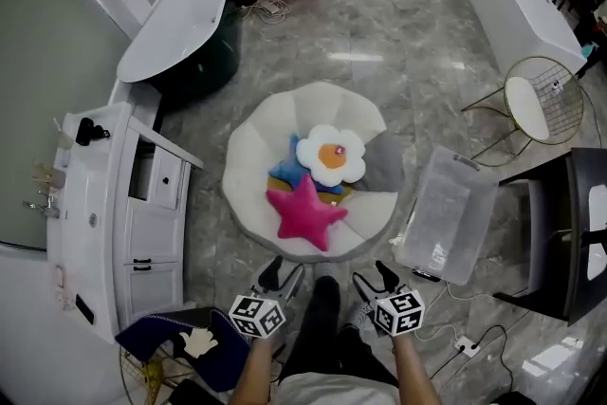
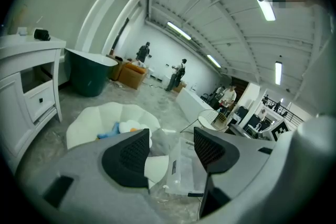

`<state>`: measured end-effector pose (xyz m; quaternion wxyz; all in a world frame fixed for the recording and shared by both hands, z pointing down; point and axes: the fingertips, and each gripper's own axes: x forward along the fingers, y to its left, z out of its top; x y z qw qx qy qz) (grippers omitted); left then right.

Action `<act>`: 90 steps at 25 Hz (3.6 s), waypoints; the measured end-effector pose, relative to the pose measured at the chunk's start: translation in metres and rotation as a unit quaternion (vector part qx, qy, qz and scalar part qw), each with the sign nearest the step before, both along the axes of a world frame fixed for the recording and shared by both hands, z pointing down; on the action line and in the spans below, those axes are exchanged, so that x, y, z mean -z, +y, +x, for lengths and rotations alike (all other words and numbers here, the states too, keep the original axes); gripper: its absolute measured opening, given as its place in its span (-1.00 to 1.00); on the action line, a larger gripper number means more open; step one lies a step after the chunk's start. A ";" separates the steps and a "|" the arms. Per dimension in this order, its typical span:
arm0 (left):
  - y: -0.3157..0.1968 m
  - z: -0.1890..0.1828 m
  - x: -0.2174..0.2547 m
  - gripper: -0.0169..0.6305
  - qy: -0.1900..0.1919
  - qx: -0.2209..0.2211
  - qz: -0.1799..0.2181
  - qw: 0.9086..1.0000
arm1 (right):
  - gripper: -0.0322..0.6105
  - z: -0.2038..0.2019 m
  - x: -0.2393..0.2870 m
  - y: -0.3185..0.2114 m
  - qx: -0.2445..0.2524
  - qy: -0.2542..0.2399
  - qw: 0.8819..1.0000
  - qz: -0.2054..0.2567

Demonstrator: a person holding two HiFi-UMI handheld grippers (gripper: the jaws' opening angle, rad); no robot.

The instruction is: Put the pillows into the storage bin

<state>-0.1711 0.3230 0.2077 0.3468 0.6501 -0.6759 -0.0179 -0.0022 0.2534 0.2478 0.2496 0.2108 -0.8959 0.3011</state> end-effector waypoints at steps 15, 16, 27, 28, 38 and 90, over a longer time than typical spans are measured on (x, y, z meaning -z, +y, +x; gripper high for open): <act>-0.040 -0.119 -0.122 -0.20 0.017 0.053 -0.053 0.997 | -0.09 -0.168 -0.091 -0.061 0.041 -0.001 0.999 -0.026; -0.041 -0.122 -0.135 -0.20 0.020 0.053 -0.061 0.997 | -0.09 -0.177 -0.099 -0.065 0.042 -0.003 0.999 -0.027; -0.070 -0.132 -0.265 -0.20 0.021 -0.021 -0.113 0.993 | -0.09 -0.181 -0.225 -0.089 0.057 0.050 0.997 -0.028; -0.072 -0.132 -0.279 -0.20 0.018 -0.030 -0.119 0.992 | -0.09 -0.181 -0.240 -0.091 0.059 0.056 0.996 -0.030; -0.084 -0.149 -0.399 -0.20 0.027 -0.060 -0.165 0.984 | -0.08 -0.217 -0.400 -0.107 0.106 0.082 0.989 -0.068; -0.073 -0.040 -0.457 -0.36 0.054 -0.150 -0.218 0.963 | 0.33 -0.181 -0.377 -0.117 0.083 0.000 0.995 -0.063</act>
